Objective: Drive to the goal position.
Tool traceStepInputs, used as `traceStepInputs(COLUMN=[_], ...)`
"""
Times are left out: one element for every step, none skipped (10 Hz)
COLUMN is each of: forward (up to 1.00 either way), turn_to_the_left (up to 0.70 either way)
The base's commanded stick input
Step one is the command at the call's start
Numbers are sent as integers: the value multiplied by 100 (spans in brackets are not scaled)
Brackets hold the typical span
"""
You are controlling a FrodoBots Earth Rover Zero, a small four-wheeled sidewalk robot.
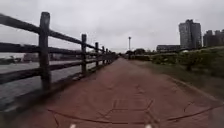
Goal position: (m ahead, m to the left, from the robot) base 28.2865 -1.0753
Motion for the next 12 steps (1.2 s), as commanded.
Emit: traceStepInputs(forward=[100, 100, 100, 100, 100, 100, 100, 100, 100, 100, 100, 100], turn_to_the_left=[0, 0, 0, 0, 0, 0, 0, 0, 0, 0, -40, -40])
